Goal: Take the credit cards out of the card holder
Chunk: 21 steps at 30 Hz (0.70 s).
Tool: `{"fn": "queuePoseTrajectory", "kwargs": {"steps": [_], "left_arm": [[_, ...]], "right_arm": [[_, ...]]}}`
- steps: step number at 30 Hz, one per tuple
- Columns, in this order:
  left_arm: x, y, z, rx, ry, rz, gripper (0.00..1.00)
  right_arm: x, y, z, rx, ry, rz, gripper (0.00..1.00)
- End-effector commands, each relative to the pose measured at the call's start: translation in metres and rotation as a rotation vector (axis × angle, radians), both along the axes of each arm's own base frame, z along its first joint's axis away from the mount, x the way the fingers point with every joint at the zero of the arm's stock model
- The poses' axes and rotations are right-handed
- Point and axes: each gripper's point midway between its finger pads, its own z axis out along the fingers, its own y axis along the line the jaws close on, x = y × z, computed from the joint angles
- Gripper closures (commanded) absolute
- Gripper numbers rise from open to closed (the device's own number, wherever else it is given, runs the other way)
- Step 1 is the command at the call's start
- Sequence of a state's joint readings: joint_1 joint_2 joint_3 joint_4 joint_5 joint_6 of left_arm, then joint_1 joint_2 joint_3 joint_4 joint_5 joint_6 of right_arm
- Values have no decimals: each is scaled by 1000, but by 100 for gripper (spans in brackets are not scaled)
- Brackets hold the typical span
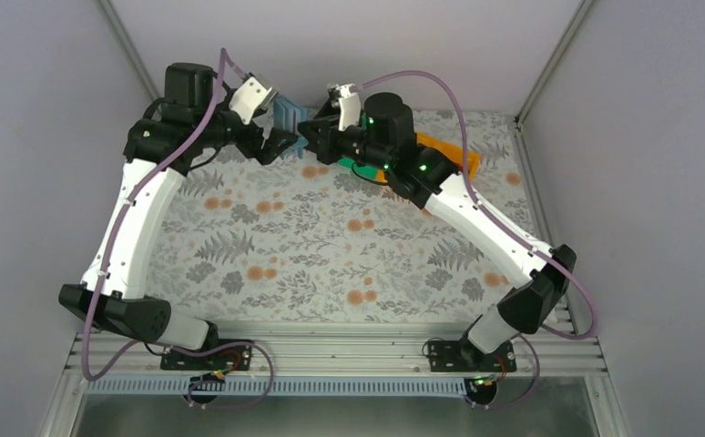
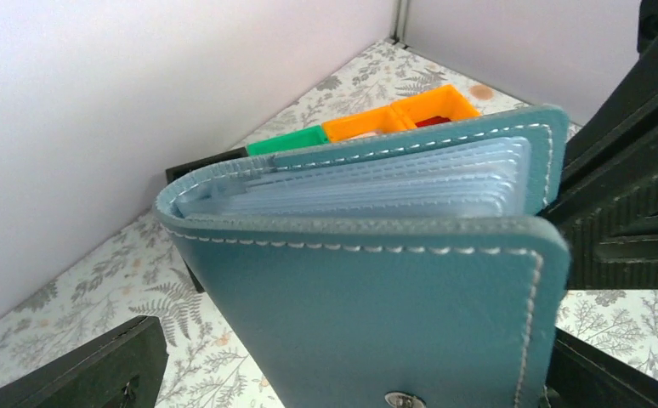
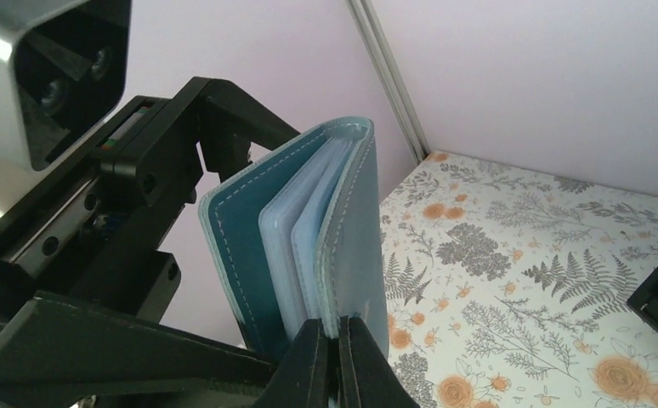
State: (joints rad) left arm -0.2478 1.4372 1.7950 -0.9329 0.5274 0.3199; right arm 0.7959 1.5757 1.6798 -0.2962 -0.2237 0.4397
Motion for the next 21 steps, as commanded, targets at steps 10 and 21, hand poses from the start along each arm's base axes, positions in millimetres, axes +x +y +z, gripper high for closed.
{"fn": "queuePoseTrajectory", "kwargs": {"steps": [10, 21], "left_arm": [[-58, 3, 34, -5, -162, -137, 0], [-51, -1, 38, -67, -126, -124, 0]], "right_arm": [[-31, -26, 32, 26, -148, 202, 96], [-30, -24, 32, 52, -109, 208, 96]]}}
